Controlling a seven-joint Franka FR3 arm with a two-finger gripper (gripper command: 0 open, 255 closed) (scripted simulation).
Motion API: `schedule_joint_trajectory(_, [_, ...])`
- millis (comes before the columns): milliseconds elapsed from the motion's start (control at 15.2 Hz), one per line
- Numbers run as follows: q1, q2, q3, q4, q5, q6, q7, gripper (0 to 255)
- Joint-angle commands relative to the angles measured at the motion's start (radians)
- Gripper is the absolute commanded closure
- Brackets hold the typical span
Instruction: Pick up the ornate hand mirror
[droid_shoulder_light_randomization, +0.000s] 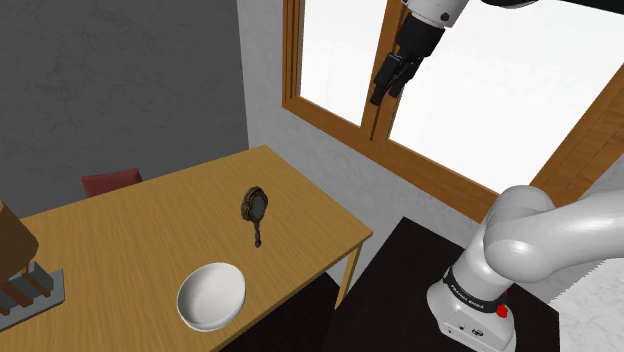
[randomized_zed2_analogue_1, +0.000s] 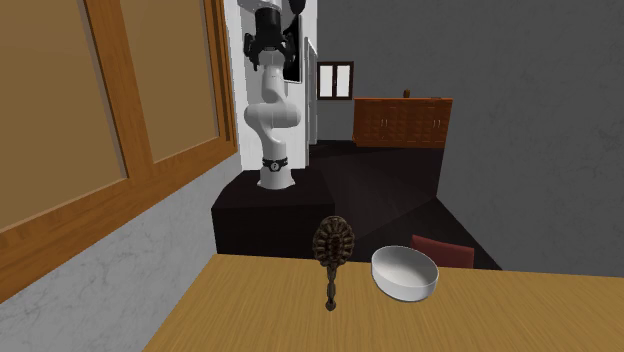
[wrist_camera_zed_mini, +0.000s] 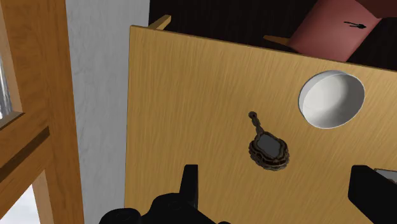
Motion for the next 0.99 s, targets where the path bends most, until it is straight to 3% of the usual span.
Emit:
schedule_joint_trajectory(0, [0.0,0.0,0.0,0.0,0.0,0.0,0.0,0])
schedule_joint_trajectory(462, [-0.045,0.066,0.168,-0.133,0.036,0.227,0.27,0])
schedule_joint_trajectory(924, [-0.12,0.235,0.354,-0.163,0.025,0.444,0.562,0])
